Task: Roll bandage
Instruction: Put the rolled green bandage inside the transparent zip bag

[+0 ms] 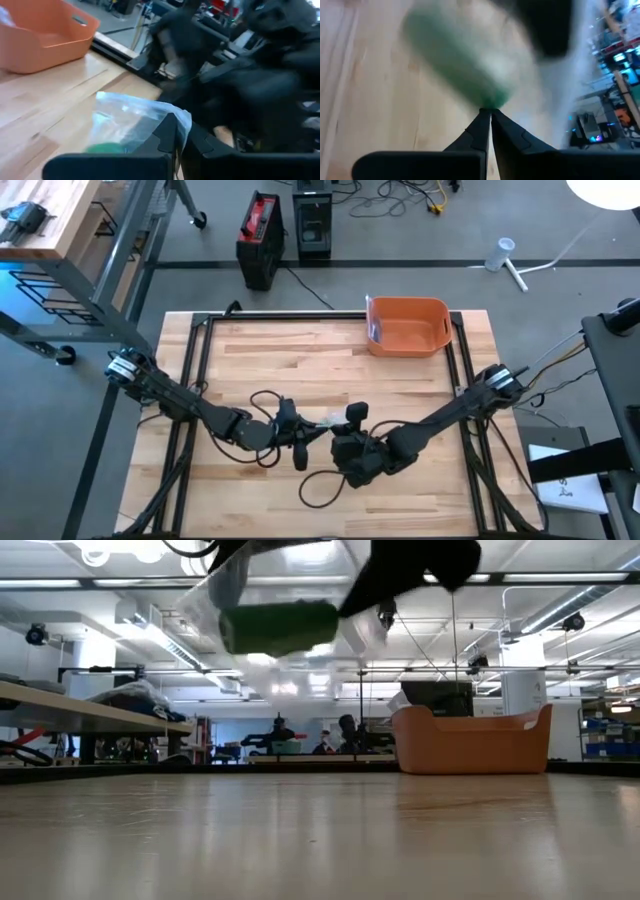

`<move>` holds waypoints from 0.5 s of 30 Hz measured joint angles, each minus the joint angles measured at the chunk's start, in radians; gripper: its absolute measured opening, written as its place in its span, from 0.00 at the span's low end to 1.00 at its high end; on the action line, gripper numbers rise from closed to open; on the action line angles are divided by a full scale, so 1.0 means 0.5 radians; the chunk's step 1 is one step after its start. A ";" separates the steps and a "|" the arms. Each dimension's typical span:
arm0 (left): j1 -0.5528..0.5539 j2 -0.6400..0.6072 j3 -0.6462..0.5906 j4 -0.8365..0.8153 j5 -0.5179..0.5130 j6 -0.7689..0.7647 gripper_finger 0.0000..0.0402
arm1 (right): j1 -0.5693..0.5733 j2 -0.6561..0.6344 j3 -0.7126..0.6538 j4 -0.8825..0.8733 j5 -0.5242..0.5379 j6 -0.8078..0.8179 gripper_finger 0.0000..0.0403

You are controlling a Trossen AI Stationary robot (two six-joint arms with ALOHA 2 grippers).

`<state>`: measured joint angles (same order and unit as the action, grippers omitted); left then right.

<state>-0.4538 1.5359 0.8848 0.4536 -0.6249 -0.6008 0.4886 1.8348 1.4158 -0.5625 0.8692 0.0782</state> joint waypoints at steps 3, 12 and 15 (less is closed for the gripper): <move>-0.011 0.001 0.001 0.041 0.013 0.033 0.00 | -0.029 0.020 -0.035 -0.033 -0.109 0.001 0.03; 0.002 0.001 -0.018 0.044 0.010 0.031 0.00 | 0.057 -0.151 0.035 0.057 -0.036 0.016 0.03; 0.003 0.001 -0.016 0.058 0.009 0.032 0.00 | 0.061 -0.162 0.034 0.104 -0.015 0.032 0.03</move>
<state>-0.4522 1.5364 0.8768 0.4828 -0.6205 -0.5850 0.5190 1.7538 1.4330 -0.5105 0.8619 0.0940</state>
